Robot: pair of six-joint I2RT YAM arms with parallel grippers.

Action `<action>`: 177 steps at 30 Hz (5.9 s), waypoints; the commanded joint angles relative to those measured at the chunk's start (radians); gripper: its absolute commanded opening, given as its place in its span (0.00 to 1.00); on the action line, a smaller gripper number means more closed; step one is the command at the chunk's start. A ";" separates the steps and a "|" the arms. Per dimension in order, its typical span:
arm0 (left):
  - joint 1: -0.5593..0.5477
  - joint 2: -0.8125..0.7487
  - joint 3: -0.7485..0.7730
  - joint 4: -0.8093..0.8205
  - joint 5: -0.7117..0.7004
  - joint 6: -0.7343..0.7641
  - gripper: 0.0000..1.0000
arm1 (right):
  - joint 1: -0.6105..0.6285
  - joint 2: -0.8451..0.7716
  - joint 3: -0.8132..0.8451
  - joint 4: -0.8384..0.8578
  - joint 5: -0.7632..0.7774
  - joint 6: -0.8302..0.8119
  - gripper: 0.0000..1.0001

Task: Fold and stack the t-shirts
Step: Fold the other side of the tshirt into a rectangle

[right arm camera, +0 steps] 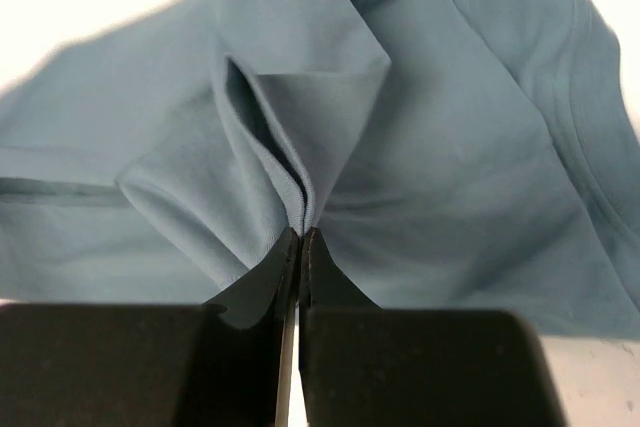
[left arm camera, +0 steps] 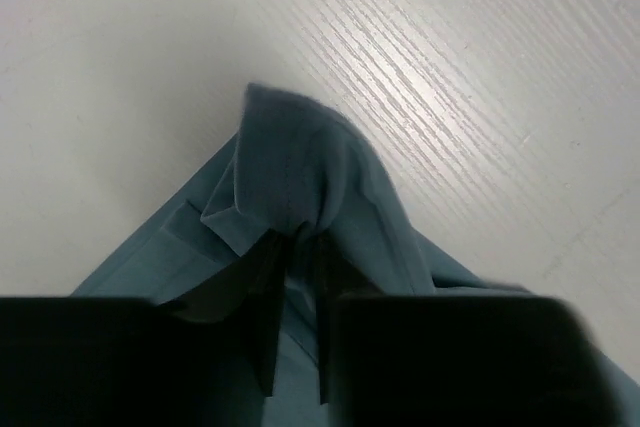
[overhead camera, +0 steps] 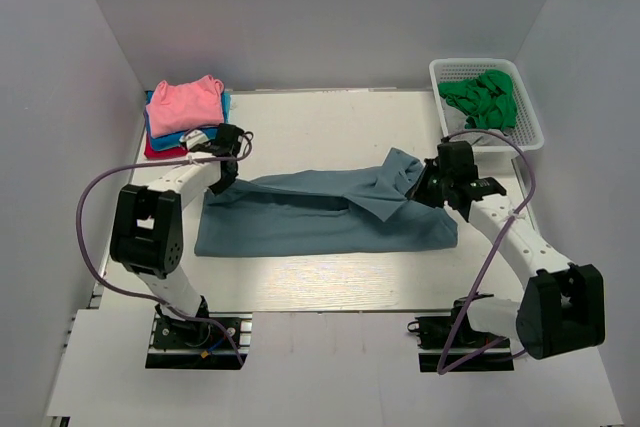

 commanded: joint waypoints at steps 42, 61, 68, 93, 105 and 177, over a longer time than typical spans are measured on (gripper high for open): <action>-0.014 0.272 0.472 -0.251 0.466 0.169 1.00 | -0.011 0.345 0.203 -0.103 0.046 -0.316 0.88; -0.014 0.438 0.657 -0.597 0.432 0.092 0.53 | -0.012 0.337 0.140 -0.035 -0.023 -0.303 0.89; -0.014 0.429 0.657 -0.648 0.400 0.063 0.52 | -0.015 0.366 0.137 -0.021 -0.032 -0.310 0.89; -0.014 0.110 0.327 -0.743 0.311 -0.115 0.20 | -0.012 0.420 0.142 0.011 -0.084 -0.310 0.89; -0.023 -0.082 0.026 -0.751 0.427 -0.166 0.47 | -0.015 0.448 0.128 0.018 -0.084 -0.311 0.91; 0.146 -0.113 -0.095 -0.099 0.423 0.173 0.64 | -0.123 0.494 0.104 0.164 -0.150 -0.267 0.91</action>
